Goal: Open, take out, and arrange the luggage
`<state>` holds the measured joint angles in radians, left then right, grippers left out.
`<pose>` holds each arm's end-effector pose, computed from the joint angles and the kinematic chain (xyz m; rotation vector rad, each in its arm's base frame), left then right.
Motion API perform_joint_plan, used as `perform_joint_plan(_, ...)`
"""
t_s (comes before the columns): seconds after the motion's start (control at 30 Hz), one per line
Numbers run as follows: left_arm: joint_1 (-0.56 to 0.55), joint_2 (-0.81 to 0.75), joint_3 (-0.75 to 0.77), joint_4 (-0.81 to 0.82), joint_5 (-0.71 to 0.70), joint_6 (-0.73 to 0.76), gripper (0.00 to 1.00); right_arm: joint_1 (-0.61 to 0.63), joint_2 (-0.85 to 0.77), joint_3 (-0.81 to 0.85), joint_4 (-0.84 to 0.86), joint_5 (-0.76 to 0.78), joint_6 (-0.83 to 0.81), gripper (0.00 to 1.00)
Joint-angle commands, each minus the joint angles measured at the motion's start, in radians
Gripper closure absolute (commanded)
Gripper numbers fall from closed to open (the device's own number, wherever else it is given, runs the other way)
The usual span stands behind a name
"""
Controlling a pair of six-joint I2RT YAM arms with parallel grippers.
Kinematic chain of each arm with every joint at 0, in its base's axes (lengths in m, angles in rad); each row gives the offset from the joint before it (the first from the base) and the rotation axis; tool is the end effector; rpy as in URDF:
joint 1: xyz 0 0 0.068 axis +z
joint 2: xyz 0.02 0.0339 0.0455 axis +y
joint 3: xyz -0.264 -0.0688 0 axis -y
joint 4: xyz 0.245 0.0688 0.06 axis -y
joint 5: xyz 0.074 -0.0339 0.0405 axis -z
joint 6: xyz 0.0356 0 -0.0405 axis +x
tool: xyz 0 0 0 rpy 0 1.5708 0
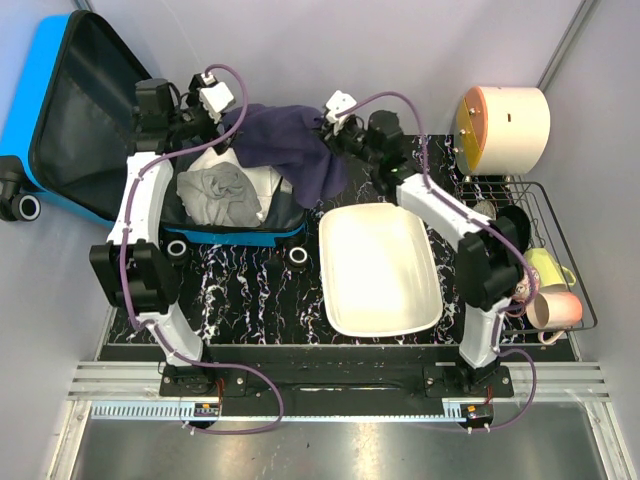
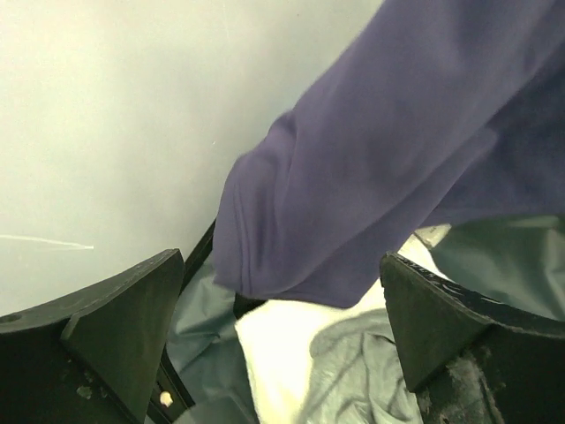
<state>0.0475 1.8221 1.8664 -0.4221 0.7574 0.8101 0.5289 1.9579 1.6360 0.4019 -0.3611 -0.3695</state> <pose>0.4213 -0.0045 0.4032 1.1092 1.4737 -0.1417 0.4064 0.2521 0.3459 -0.9064 1.2061 0.3970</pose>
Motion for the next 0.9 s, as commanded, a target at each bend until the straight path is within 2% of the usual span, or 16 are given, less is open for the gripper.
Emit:
perform_joint_plan(0.0,0.008,-0.110,-0.102,0.095,0.049,-0.162,0.01,-0.041,-0.262,0.030,-0.050,-0.054,-0.100,1.00)
perform_joint_plan(0.27,-0.011,-0.178,-0.185,0.071,0.071,-0.222,0.01,-0.064,-0.542,-0.021,-0.395,-0.156,-0.258,1.00)
perform_joint_plan(0.3,-0.020,-0.185,-0.191,0.069,0.072,-0.227,0.01,-0.064,-0.606,-0.036,-0.504,-0.194,-0.319,1.00)
perform_joint_plan(0.47,-0.067,-0.237,-0.222,0.072,0.076,-0.253,0.01,-0.063,-0.793,-0.065,-0.838,-0.269,-0.509,1.00)
perform_joint_plan(0.57,-0.119,-0.254,-0.213,0.072,0.054,-0.284,0.01,-0.064,-0.895,-0.076,-0.976,-0.288,-0.568,1.00)
perform_joint_plan(0.63,-0.188,-0.265,-0.216,0.052,0.017,-0.301,0.03,-0.063,-0.951,-0.065,-1.038,-0.297,-0.579,1.00)
perform_joint_plan(0.7,-0.268,-0.285,-0.252,0.051,0.026,-0.402,0.06,-0.064,-0.999,-0.045,-1.133,-0.308,-0.589,1.00)
perform_joint_plan(0.73,-0.297,-0.296,-0.275,0.051,0.063,-0.443,0.11,-0.064,-1.014,-0.035,-1.170,-0.306,-0.595,1.00)
perform_joint_plan(0.77,-0.329,-0.309,-0.308,0.049,0.083,-0.500,0.13,-0.064,-1.028,-0.025,-1.255,-0.309,-0.620,1.00)
perform_joint_plan(0.8,-0.412,-0.345,-0.385,0.051,0.097,-0.515,0.15,-0.063,-1.059,-0.018,-1.299,-0.309,-0.634,1.00)
perform_joint_plan(0.87,-0.506,-0.388,-0.481,0.069,0.118,-0.517,0.18,-0.064,-1.093,-0.013,-1.406,-0.305,-0.661,1.00)
